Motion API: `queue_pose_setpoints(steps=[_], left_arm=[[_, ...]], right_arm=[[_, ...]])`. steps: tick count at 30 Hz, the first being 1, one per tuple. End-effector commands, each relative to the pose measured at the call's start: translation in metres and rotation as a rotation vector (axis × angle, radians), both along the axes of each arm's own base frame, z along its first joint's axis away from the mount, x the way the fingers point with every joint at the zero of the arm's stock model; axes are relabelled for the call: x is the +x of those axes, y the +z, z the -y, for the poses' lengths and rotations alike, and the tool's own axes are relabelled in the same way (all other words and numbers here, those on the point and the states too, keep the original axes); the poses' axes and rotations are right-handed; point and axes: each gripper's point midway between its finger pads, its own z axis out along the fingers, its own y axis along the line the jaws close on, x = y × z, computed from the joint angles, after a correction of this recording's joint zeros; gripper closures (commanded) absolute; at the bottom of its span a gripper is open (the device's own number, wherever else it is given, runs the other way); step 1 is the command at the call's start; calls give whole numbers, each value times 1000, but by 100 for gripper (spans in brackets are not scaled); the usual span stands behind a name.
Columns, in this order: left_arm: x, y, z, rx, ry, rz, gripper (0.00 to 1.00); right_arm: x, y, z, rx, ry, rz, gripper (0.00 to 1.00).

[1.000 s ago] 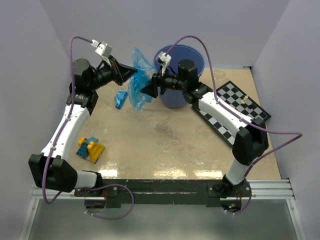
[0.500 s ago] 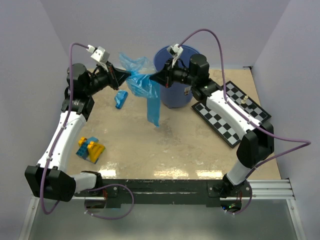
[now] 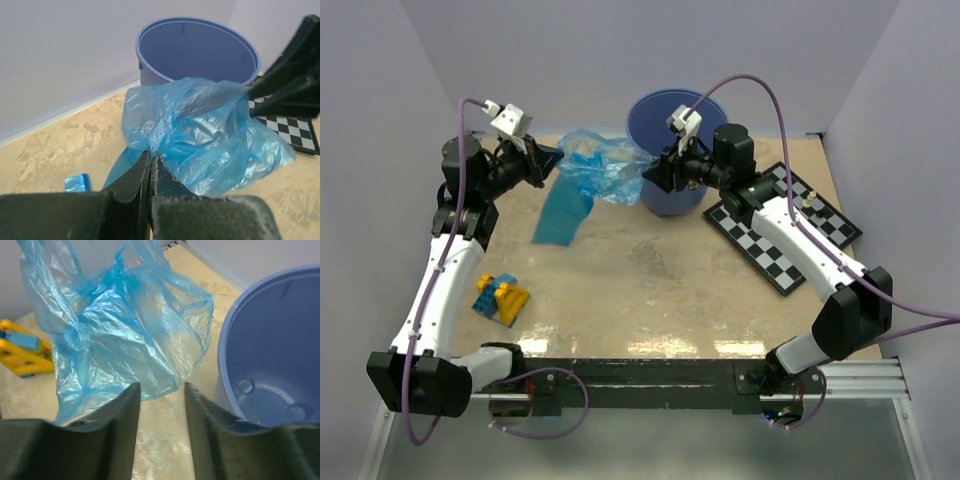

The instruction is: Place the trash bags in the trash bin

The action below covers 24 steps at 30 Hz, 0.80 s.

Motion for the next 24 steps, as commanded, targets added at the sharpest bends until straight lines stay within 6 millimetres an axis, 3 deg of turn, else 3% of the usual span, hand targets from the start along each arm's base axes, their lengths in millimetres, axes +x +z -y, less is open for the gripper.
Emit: queue_pose_setpoints(steps=[1,4,8,12,18,24], left_arm=[[-9,4,5,15,-59,43,100],[-18,8,14,-17,-119,56,100],[-30,25,21,-41,-175,104,100],[-38,36,24,-17,-212,140,100],[-54,42,29,20,-277,147,100],[-58,55,26,51,-263,193,100]], right_arm=[[-29,28,-12,94,160,49,40],[-30,20,-29,169,224,-65,34],[-11,5,-42,187,220,-145,26],[0,5,-53,209,234,-165,2],[12,10,-63,285,230,-199,2],[0,4,-74,315,344,-244,2]])
